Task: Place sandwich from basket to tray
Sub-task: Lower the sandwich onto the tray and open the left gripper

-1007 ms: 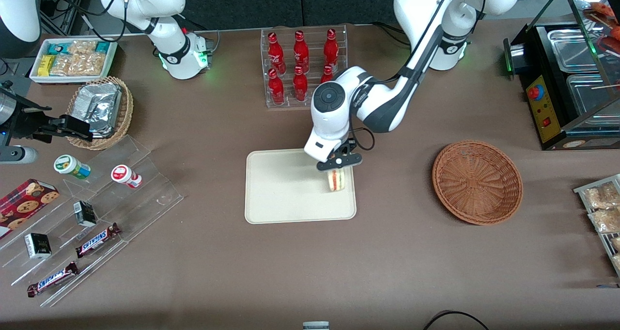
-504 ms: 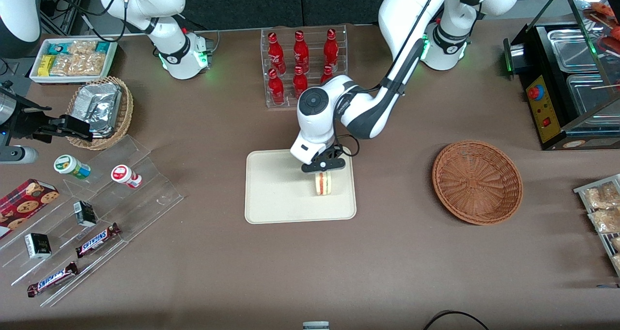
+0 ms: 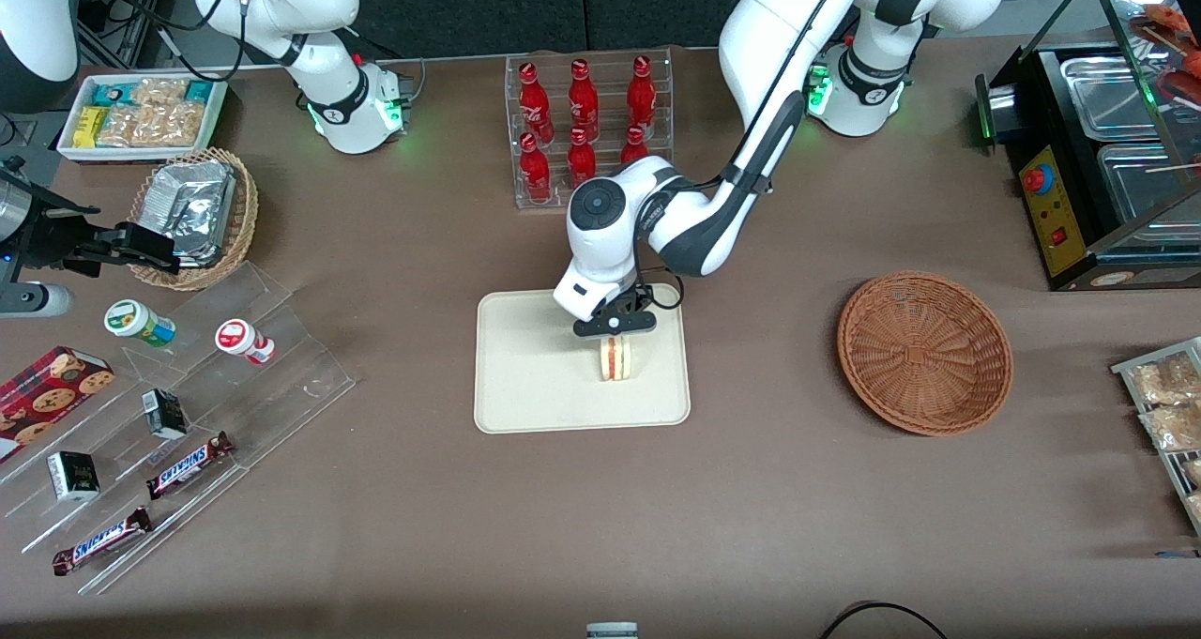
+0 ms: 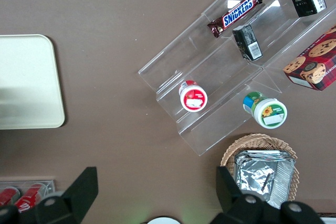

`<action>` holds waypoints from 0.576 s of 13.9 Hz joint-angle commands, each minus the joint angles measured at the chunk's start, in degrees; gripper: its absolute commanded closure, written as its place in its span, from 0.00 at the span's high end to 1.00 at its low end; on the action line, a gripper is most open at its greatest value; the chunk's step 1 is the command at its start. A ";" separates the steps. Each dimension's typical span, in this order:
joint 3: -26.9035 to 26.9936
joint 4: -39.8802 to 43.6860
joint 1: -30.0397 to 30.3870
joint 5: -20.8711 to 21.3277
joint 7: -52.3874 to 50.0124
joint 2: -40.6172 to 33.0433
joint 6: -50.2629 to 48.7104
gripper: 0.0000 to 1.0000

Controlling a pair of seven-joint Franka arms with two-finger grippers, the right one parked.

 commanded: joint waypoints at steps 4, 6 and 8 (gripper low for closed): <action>0.89 2.46 -0.80 0.93 -0.22 1.15 -0.45 0.99; 0.98 2.64 -0.71 0.93 -0.48 0.19 -0.98 0.99; 1.06 2.73 -0.54 0.84 -0.48 -2.09 -4.29 0.99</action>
